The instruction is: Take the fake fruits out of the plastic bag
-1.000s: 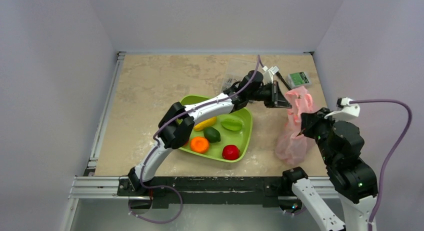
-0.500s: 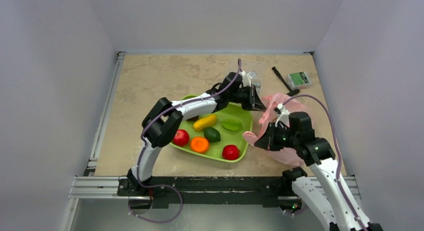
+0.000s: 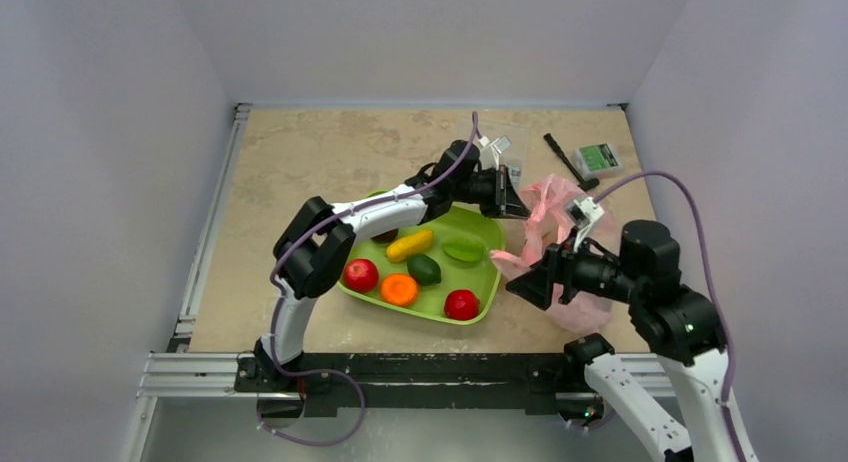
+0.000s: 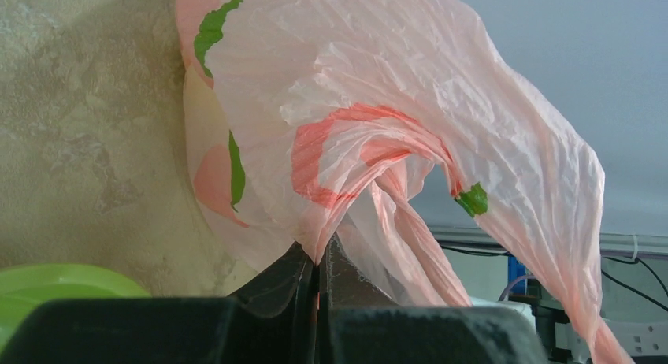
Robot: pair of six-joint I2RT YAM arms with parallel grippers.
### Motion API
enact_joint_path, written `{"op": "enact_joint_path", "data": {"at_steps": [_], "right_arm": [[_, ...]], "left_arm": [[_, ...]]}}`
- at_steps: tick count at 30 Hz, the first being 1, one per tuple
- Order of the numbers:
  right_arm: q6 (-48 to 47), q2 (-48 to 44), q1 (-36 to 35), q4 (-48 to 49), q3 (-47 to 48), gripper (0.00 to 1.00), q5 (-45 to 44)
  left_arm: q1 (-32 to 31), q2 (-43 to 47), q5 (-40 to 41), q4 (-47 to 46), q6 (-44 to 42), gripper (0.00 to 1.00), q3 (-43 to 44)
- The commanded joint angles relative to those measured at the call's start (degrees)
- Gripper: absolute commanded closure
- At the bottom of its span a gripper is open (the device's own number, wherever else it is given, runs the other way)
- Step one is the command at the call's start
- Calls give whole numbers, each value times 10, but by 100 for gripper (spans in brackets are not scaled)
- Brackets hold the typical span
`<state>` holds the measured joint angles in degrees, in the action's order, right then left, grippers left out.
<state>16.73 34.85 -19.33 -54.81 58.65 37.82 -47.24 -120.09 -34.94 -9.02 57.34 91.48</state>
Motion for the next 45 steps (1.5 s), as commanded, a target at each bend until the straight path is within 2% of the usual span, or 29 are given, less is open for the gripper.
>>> {"op": "enact_joint_path", "data": {"at_steps": [1, 3, 5, 6, 8, 10, 12, 15, 19, 23, 27, 28, 29, 31, 33, 35, 39, 45], "right_arm": [[28, -35, -2, -1, 64, 31, -190], [71, -55, -3, -4, 80, 27, -347], [143, -65, -2, -38, 91, 16, -522], [180, -59, -2, -63, 97, 15, -585], [239, -45, -3, -105, 102, 15, -651], [274, -35, -3, -120, 98, 15, -679], [301, -26, -2, -140, 101, 14, -699], [276, 10, -2, -133, 98, 14, -695], [210, 108, -2, -122, 73, 13, -616], [153, 172, -2, -67, 14, 12, -504], [168, 222, -2, -60, 0, 11, -548], [180, 223, -3, -62, 3, 13, -576], [200, 220, -2, -61, 6, 20, -601], [216, 206, -2, -36, 8, 45, -639], [226, 195, -1, -25, 16, 77, -676], [235, 195, -2, -31, 32, 98, -709], [240, 183, -1, -38, 63, 100, -793], [191, 146, 21, 9, 128, 100, -924]], "left_arm": [[5, 54, -8, -26, -5, 100, -14], [5, 64, -7, -33, -3, 100, -24], [4, 73, -7, -37, -2, 100, -32], [5, 76, -7, -38, -3, 100, -35], [5, 80, -7, -38, -4, 100, -38], [5, 81, -7, -37, -6, 100, -39], [5, 80, -9, -35, -6, 100, -38], [5, 81, -12, -35, -6, 100, -38], [5, 81, -15, -34, -10, 100, -36], [5, 80, -17, -29, -13, 100, -33], [5, 77, -20, -30, -10, 100, -32], [4, 78, -21, -29, -11, 100, -32], [5, 79, -21, -27, -13, 100, -32], [4, 85, -22, -19, -21, 100, -35], [5, 92, -21, -4, -36, 100, -38], [7, 100, -20, 15, -53, 100, -43], [19, 124, -14, 49, -92, 100, -64], [40, 158, 13, 88, -130, 100, -115]]}}
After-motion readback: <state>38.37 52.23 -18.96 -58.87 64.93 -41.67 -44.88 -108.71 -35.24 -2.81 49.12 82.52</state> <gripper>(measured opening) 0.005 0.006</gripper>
